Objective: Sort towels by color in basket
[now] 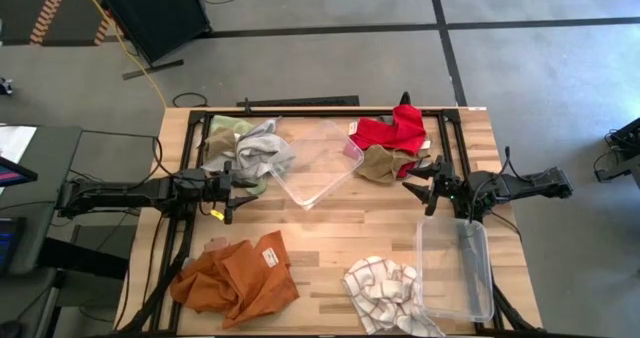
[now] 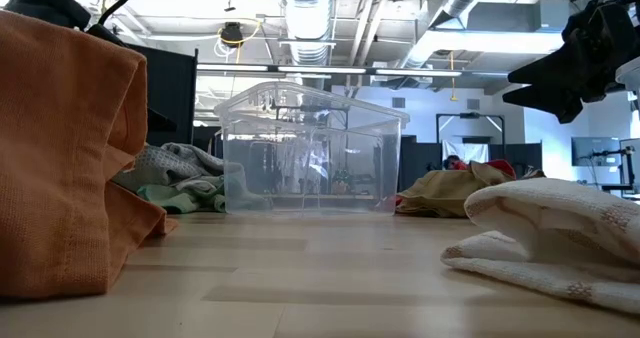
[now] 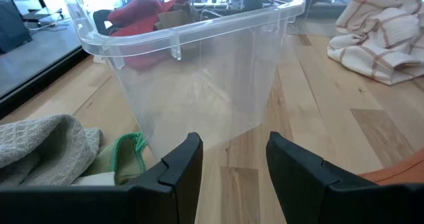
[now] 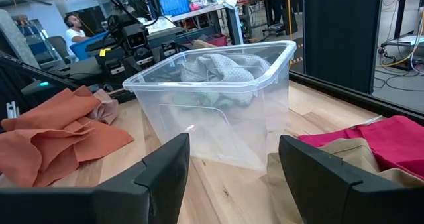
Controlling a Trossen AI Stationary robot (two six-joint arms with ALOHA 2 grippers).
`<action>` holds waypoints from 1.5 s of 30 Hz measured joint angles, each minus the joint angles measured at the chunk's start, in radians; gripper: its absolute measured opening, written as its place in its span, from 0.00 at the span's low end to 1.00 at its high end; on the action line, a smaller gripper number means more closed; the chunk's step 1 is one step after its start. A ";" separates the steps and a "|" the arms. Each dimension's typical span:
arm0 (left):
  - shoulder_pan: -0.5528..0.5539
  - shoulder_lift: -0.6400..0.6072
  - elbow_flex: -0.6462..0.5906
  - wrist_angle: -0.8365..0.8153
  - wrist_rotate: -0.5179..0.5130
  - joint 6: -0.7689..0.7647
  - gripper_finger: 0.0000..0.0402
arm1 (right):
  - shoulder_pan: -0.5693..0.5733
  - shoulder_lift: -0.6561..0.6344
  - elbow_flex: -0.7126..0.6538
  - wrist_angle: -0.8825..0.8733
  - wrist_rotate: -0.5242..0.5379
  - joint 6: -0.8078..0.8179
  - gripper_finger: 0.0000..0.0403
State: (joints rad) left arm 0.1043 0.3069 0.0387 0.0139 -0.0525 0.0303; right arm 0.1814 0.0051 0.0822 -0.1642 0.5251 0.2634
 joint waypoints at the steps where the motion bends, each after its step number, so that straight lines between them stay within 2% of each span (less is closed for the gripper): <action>1: 0.000 0.000 0.000 0.000 0.000 0.000 0.40 | 0.000 0.000 0.000 0.000 0.000 0.000 0.64; 7: 0.000 0.000 0.000 0.000 0.000 0.000 0.40 | 0.000 0.000 0.000 0.000 0.000 0.031 0.64; 12: 0.000 0.000 0.000 0.000 0.000 0.000 0.40 | 0.000 0.000 0.000 0.006 0.000 0.154 0.64; 17: 0.000 0.000 0.000 0.000 0.000 0.000 0.40 | 0.000 0.000 -0.001 0.101 0.000 0.170 0.64; 26: 0.000 0.000 0.000 0.000 0.000 0.000 0.40 | 0.008 0.001 -0.001 0.335 -0.005 0.014 0.64; 38: 0.000 0.000 0.000 0.000 0.000 0.000 0.40 | 0.050 0.004 -0.001 0.471 -0.010 -0.061 0.64; 45: 0.000 0.000 0.000 0.000 0.000 0.000 0.40 | 0.076 0.077 0.023 0.556 -0.013 -0.107 0.64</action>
State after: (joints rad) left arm 0.1041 0.3070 0.0387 0.0135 -0.0523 0.0303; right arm 0.2573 0.0822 0.1047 0.3916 0.5120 0.1563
